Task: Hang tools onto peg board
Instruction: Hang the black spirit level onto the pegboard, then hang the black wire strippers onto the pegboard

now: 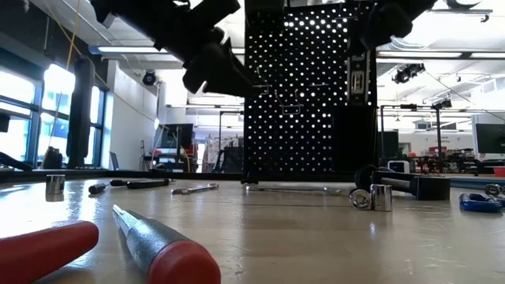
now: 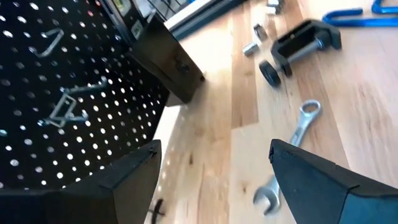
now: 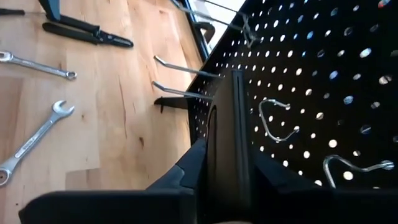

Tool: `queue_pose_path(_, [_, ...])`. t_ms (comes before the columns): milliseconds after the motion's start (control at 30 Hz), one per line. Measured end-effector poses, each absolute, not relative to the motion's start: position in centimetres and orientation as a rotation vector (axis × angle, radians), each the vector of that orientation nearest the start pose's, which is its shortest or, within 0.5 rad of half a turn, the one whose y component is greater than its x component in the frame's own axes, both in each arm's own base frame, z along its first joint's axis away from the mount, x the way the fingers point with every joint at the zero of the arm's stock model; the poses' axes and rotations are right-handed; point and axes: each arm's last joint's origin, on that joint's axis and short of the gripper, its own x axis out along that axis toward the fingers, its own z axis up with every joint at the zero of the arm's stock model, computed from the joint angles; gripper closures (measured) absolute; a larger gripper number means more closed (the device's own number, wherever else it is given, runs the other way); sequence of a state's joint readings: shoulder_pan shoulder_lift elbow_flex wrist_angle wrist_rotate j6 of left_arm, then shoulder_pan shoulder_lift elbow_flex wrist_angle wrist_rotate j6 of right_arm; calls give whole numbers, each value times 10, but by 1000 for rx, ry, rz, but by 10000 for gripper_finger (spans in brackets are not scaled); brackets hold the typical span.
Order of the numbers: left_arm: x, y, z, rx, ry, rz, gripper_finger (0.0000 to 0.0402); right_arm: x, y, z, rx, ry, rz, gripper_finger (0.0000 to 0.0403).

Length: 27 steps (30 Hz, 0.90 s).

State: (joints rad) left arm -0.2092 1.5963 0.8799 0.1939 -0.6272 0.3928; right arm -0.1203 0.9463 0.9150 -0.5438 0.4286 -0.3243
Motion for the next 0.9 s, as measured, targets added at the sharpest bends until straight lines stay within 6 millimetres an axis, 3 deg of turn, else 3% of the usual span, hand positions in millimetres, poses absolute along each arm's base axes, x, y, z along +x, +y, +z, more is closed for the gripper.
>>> queue_pose_path(333, [323, -51, 201, 578, 618, 309, 108, 193, -37, 314, -400, 692, -419, 327])
queue_pose_path(667, [320, -50, 197, 599, 664, 332, 108, 192, -39, 315, -382, 689, -490, 260])
queue_pose_path(900, [314, -47, 196, 632, 728, 407, 108, 193, -34, 315, -386, 682, -465, 242])
